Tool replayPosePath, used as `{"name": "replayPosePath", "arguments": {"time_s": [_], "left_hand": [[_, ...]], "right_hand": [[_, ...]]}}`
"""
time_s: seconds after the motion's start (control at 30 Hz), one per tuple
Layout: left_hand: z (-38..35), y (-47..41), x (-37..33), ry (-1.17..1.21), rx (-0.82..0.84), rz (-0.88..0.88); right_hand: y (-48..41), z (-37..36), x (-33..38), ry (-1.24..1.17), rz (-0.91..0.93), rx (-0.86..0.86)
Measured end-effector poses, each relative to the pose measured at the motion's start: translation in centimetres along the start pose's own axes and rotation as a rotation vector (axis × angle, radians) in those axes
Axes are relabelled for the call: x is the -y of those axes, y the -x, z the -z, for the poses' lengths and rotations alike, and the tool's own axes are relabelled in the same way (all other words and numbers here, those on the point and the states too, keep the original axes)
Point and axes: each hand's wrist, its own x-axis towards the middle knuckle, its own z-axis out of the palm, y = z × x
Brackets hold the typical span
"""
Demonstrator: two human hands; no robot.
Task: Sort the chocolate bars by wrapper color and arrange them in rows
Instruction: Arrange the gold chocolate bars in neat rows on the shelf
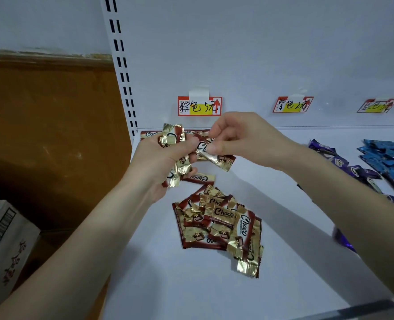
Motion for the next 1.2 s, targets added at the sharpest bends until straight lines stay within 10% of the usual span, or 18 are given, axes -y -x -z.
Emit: {"name": "replayPosePath", "arguments": {"time_s": [0.33, 1.2], "left_hand": [[-0.5, -0.7, 0.6, 0.016, -0.046, 0.033], [1.3, -0.2, 1.5, 0.203, -0.023, 0.158]], "right_hand": [[0.6, 0.2, -2.0, 0.592, 0.384, -0.134], [-2.0, 1.7, -7.5, 0.760, 0.133, -0.028]]}}
